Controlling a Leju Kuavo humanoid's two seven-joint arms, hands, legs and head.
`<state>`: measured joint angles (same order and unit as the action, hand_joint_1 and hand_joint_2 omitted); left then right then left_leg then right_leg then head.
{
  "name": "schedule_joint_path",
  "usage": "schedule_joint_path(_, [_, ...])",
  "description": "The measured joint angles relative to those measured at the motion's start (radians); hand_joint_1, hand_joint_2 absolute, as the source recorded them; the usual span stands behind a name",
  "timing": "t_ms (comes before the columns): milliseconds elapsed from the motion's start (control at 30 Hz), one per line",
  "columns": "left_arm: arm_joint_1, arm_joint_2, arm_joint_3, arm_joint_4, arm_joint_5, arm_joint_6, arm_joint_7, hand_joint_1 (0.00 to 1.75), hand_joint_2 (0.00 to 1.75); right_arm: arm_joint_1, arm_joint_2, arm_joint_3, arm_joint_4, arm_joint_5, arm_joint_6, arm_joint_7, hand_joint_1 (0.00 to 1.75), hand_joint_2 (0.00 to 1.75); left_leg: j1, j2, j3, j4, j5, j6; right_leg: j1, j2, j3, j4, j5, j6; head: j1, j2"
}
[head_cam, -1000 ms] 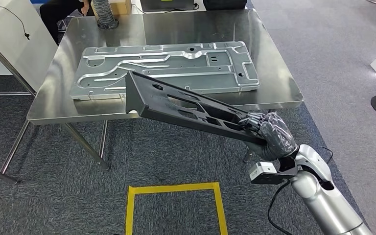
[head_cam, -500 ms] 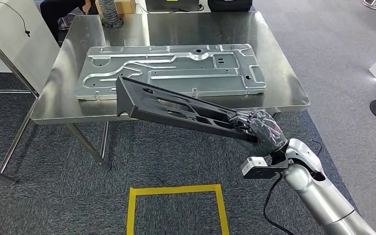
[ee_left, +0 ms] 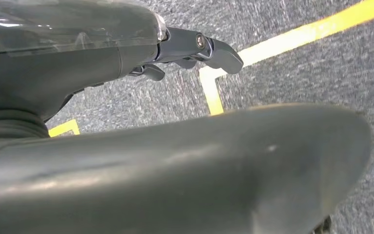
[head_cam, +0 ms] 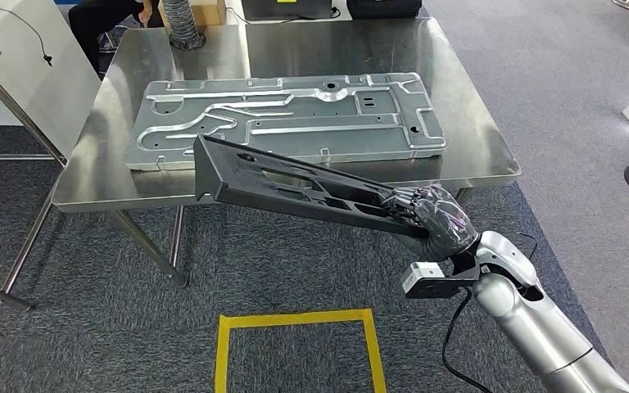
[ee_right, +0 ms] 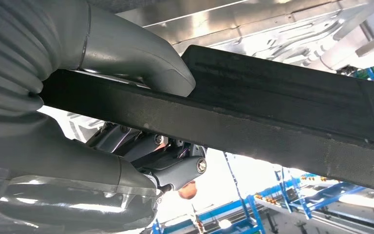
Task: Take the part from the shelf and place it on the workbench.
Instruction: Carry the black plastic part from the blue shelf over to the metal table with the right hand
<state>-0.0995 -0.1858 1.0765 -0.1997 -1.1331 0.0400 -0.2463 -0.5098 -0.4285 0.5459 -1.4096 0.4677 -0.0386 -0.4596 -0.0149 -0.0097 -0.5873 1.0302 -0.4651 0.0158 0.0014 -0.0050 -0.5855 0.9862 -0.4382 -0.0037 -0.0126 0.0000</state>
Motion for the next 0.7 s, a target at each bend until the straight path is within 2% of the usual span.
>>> schedule_joint_path(67, [-0.001, 0.001, 0.0, 0.0, -0.003, -0.002, 0.0, 0.0, 0.0, -0.001, -0.003, 0.003, 0.0, -0.001, -0.003, 0.004, 1.75, 1.75, 0.005, 0.002, -0.043, 0.093, -0.041, -0.01, -0.006, -0.002, 0.016, -0.01, -0.002, -0.005, 0.0, 0.0])
schedule_joint_path(133, [0.0, 0.001, 0.0, 0.0, -0.007, -0.004, 0.001, 0.0, 0.0, 0.001, -0.007, 0.008, 0.0, -0.002, -0.005, 0.008, 1.75, 1.75, 0.012, 0.002, -0.118, 0.226, -0.087, -0.019, -0.006, -0.001, 0.026, -0.01, -0.01, -0.007, 0.0, 0.0])
schedule_joint_path(167, [0.0, 0.001, 0.0, 0.0, -0.008, -0.004, 0.001, 0.0, 0.0, 0.003, -0.008, 0.01, 0.0, -0.002, -0.005, 0.01, 1.75, 1.75, 0.016, 0.003, -0.145, 0.263, -0.088, -0.023, -0.007, -0.001, 0.032, -0.009, -0.016, -0.005, 0.0, 0.0])
schedule_joint_path(200, [0.0, 0.001, 0.0, 0.0, -0.009, -0.004, 0.001, 0.0, 0.0, 0.005, -0.008, 0.012, 0.0, -0.001, -0.007, 0.011, 1.75, 1.75, 0.018, 0.003, -0.153, 0.262, -0.067, -0.025, -0.007, 0.0, 0.039, -0.009, -0.023, -0.004, 0.0, 0.0])
schedule_joint_path(233, [0.0, 0.002, 0.0, 0.0, -0.009, -0.004, 0.001, 0.0, 0.0, 0.008, -0.009, 0.013, -0.001, 0.002, -0.01, 0.012, 1.75, 1.75, 0.02, 0.004, -0.141, 0.221, -0.029, -0.026, -0.007, 0.001, 0.05, -0.008, -0.031, -0.001, 0.0, 0.0])
schedule_joint_path(267, [0.0, 0.002, 0.0, 0.0, -0.01, -0.004, 0.001, 0.0, 0.0, 0.011, -0.009, 0.014, -0.005, 0.006, -0.016, 0.013, 1.75, 1.75, 0.021, 0.004, -0.113, 0.15, 0.019, -0.025, -0.008, 0.002, 0.062, -0.008, -0.041, 0.002, 0.0, 0.0])
schedule_joint_path(300, [0.0, 0.003, 0.0, 0.0, -0.01, -0.004, 0.002, 0.0, 0.0, 0.016, -0.009, 0.017, -0.01, 0.012, -0.024, 0.014, 1.75, 1.75, 0.02, 0.005, -0.081, 0.08, 0.049, -0.023, -0.007, 0.001, 0.073, -0.008, -0.051, 0.006, 0.0, 0.0])
schedule_joint_path(333, [-0.002, 0.003, 0.0, 0.0, -0.011, -0.004, 0.002, 0.0, 0.0, 0.022, -0.01, 0.021, -0.019, 0.019, -0.034, 0.015, 1.75, 1.75, 0.019, 0.005, -0.054, 0.026, 0.064, -0.018, -0.006, 0.001, 0.08, -0.008, -0.06, 0.012, 0.0, 0.0])
schedule_joint_path(367, [-0.004, 0.003, 0.0, 0.0, -0.011, -0.004, 0.003, 0.0, 0.0, 0.031, -0.012, 0.027, -0.029, 0.026, -0.043, 0.016, 1.75, 1.75, 0.018, 0.005, -0.037, -0.006, 0.065, -0.013, -0.005, 0.001, 0.086, -0.009, -0.066, 0.017, 0.0, 0.0])
schedule_joint_path(467, [-0.009, 0.002, 0.0, 0.0, -0.011, -0.004, 0.005, 0.0, 0.0, 0.078, -0.017, 0.052, -0.067, 0.05, -0.064, 0.017, 1.75, 1.75, 0.017, 0.002, -0.014, -0.026, 0.043, 0.01, -0.005, 0.002, 0.087, 0.016, -0.059, 0.036, 0.0, 0.0])
schedule_joint_path(500, [-0.01, 0.002, 0.0, 0.0, -0.011, -0.004, 0.005, 0.0, 0.0, 0.097, -0.018, 0.063, -0.079, 0.057, -0.07, 0.017, 1.75, 1.75, 0.018, 0.001, -0.003, -0.03, 0.037, 0.016, -0.006, 0.002, 0.07, 0.051, -0.05, 0.041, 0.0, 0.0])
schedule_joint_path(533, [-0.011, 0.002, 0.0, 0.0, -0.011, -0.004, 0.006, 0.0, 0.0, 0.114, -0.019, 0.074, -0.088, 0.063, -0.078, 0.017, 1.75, 1.75, 0.02, 0.0, 0.01, -0.033, 0.03, 0.022, -0.007, 0.002, 0.039, 0.102, -0.046, 0.045, 0.0, 0.0])
schedule_joint_path(567, [-0.011, 0.001, 0.0, 0.0, -0.011, -0.004, 0.007, 0.0, 0.0, 0.13, -0.019, 0.086, -0.093, 0.069, -0.084, 0.017, 1.75, 1.75, 0.02, 0.0, 0.022, -0.036, 0.021, 0.025, -0.009, 0.003, -0.006, 0.163, -0.05, 0.048, 0.0, 0.0])
schedule_joint_path(633, [-0.011, 0.001, 0.0, 0.0, -0.011, -0.004, 0.011, 0.0, 0.0, 0.155, -0.019, 0.109, -0.097, 0.078, -0.093, 0.019, 1.75, 1.75, 0.019, -0.002, 0.046, -0.036, -0.001, 0.028, -0.009, 0.003, -0.103, 0.272, -0.095, 0.052, 0.0, 0.0])
schedule_joint_path(667, [-0.011, 0.001, 0.0, 0.0, -0.011, -0.004, 0.014, 0.0, 0.0, 0.165, -0.019, 0.118, -0.097, 0.081, -0.095, 0.019, 1.75, 1.75, 0.018, -0.004, 0.061, -0.036, -0.013, 0.028, -0.009, 0.003, -0.141, 0.296, -0.123, 0.052, 0.0, 0.0])
schedule_joint_path(700, [-0.011, 0.001, 0.0, 0.0, -0.011, -0.004, 0.016, 0.0, 0.0, 0.171, -0.018, 0.126, -0.097, 0.082, -0.096, 0.02, 1.75, 1.75, 0.018, -0.005, 0.077, -0.036, -0.027, 0.028, -0.009, 0.003, -0.164, 0.292, -0.141, 0.05, 0.0, 0.0])
